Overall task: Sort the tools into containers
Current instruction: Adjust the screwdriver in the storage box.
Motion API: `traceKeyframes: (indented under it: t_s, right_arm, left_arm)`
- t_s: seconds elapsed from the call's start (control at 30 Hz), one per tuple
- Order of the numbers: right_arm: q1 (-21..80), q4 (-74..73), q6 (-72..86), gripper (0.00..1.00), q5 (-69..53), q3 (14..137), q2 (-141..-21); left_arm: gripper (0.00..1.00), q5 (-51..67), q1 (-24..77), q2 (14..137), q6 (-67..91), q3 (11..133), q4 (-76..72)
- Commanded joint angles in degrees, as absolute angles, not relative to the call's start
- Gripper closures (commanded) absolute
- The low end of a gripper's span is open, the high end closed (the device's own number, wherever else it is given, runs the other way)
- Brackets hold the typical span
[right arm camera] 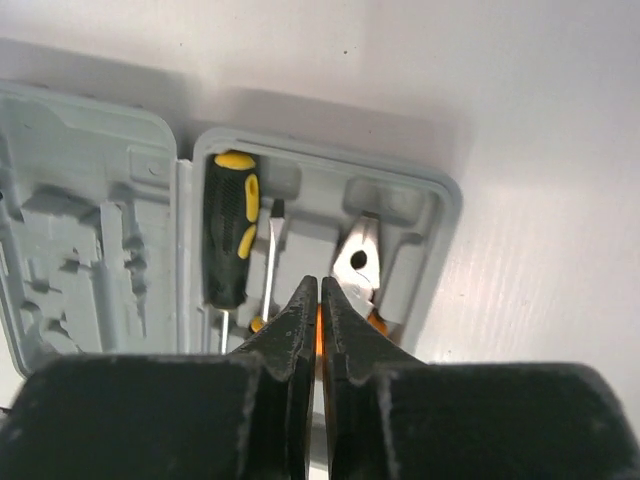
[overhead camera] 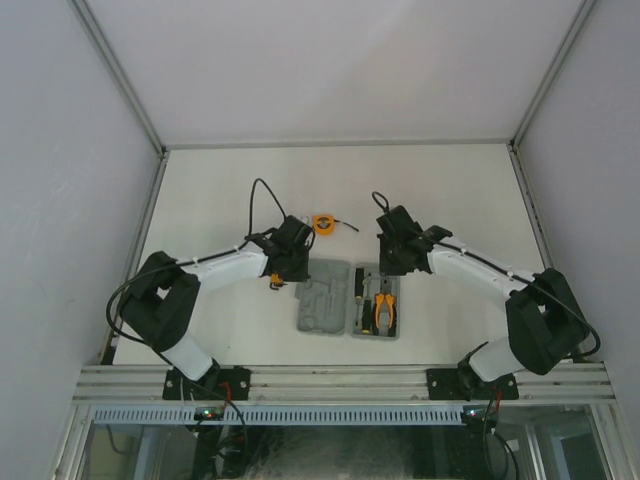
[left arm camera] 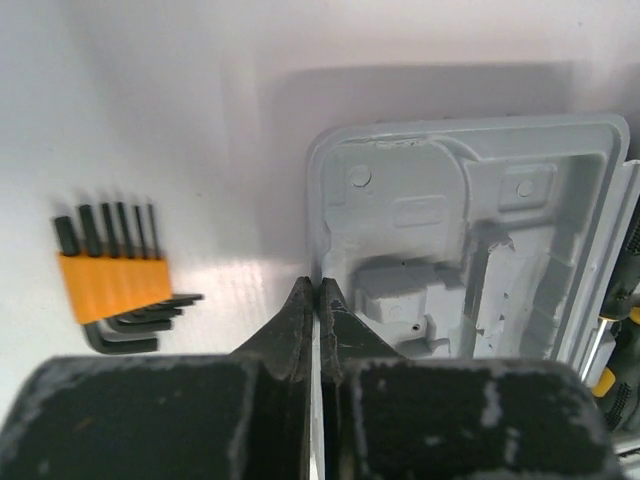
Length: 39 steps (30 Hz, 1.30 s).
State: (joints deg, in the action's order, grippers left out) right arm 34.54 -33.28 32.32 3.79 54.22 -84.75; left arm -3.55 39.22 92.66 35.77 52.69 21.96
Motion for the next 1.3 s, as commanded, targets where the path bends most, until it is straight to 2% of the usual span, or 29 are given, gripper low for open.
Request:
traceKeyframes:
  t_s: [0.0,0.2,0.37,0.73,1.27]
  right_arm:
    - [34.07,-33.72,31.71,0.98,5.65,54.15,-80.54]
    - [33.46,-32.87,31.36,0.95,4.39,53.28,-77.05]
    - [31.93,-30.52,30.32,0.93,0.77,53.05,-77.53]
    - [28.39,-26.73,26.38,0.91,-5.44,57.38,-88.38]
    - [28.39,-31.73,32.54,0.94,5.3,51.73,-87.97]
  left_arm:
    - [0.94,-6.02,36.92,93.31,29.3,57.49,26.41]
    - [0.73,-7.7,36.74,91.35,27.51,58.18,27.89]
    - [0.64,-8.23,36.74,88.83,27.12,58.38,28.83]
    - [0.63,-8.94,39.79,81.26,28.88,56.93,28.88]
    - [0.64,-7.46,50.34,81.57,32.86,58.5,23.05]
